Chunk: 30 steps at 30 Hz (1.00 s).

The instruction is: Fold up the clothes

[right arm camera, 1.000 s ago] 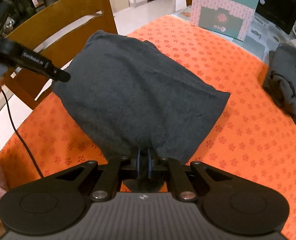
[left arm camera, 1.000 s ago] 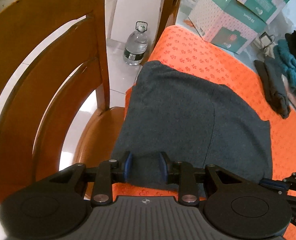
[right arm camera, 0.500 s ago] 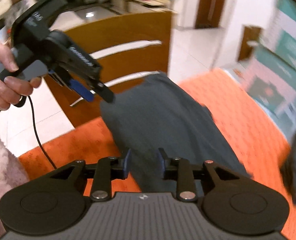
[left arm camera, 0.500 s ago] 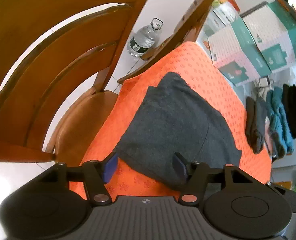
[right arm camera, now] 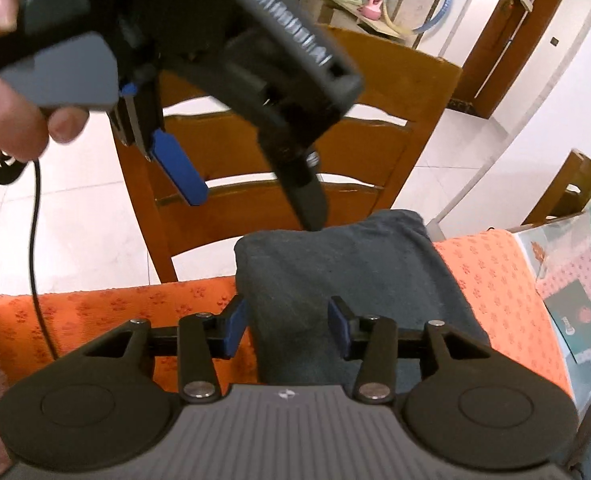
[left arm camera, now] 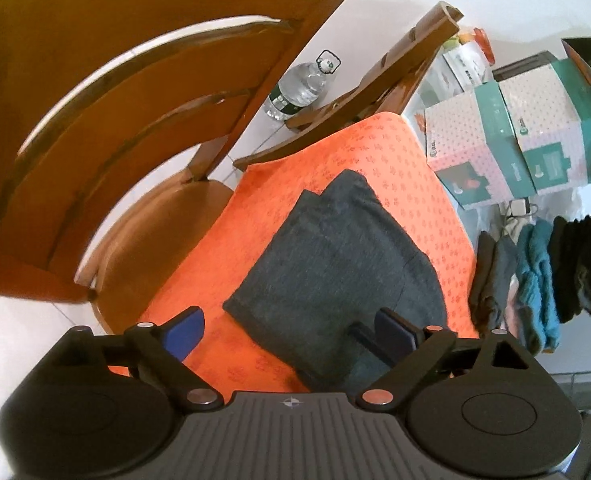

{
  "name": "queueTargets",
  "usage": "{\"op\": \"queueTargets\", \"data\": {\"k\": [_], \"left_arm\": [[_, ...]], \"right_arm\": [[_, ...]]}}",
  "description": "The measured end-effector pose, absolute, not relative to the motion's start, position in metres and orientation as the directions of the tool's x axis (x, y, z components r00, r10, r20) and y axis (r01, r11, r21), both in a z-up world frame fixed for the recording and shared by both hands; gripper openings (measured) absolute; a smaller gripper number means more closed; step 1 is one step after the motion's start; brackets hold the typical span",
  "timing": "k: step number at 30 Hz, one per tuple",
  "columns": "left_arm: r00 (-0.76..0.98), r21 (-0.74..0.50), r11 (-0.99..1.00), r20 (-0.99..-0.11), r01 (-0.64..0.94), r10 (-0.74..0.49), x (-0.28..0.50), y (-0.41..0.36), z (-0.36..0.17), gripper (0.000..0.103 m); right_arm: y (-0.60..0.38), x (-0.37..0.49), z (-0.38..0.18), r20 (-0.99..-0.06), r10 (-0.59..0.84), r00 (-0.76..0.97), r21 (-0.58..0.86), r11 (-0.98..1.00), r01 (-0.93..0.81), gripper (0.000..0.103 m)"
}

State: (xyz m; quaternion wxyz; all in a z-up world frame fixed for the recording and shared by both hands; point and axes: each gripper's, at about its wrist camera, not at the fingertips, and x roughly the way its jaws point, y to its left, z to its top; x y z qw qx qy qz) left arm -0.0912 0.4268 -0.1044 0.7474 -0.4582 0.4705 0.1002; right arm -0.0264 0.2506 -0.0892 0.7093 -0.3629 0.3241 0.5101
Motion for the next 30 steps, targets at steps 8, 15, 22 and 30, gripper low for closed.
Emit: {"op": "queueTargets", "data": {"k": [8,15,22,30], "left_arm": [[0.522,-0.607,0.487,-0.792,-0.628,-0.315,-0.089,0.424,-0.117,0.096],[0.574,-0.665,0.406,-0.746,-0.627,-0.337,-0.088,0.427,-0.122,0.099],[0.580,-0.701,0.417,-0.713,-0.579,-0.394,-0.052,0.416,-0.128,0.097],[0.553,-0.673,0.450,-0.740,-0.587,-0.384,-0.040,0.411,-0.128,0.089]], "right_arm": [[0.244,-0.026,-0.095,-0.835,0.474,0.280,-0.168,0.264,-0.950,0.011],[0.221,-0.021,-0.063,-0.791,0.539,0.289,-0.107,0.344,-0.933,0.009],[0.202,-0.024,-0.045,-0.760,0.575,0.302,-0.063,0.397,-0.916,0.001],[0.203,-0.019,-0.049,-0.773,0.570,0.281,-0.039,0.399,-0.916,0.005]]}}
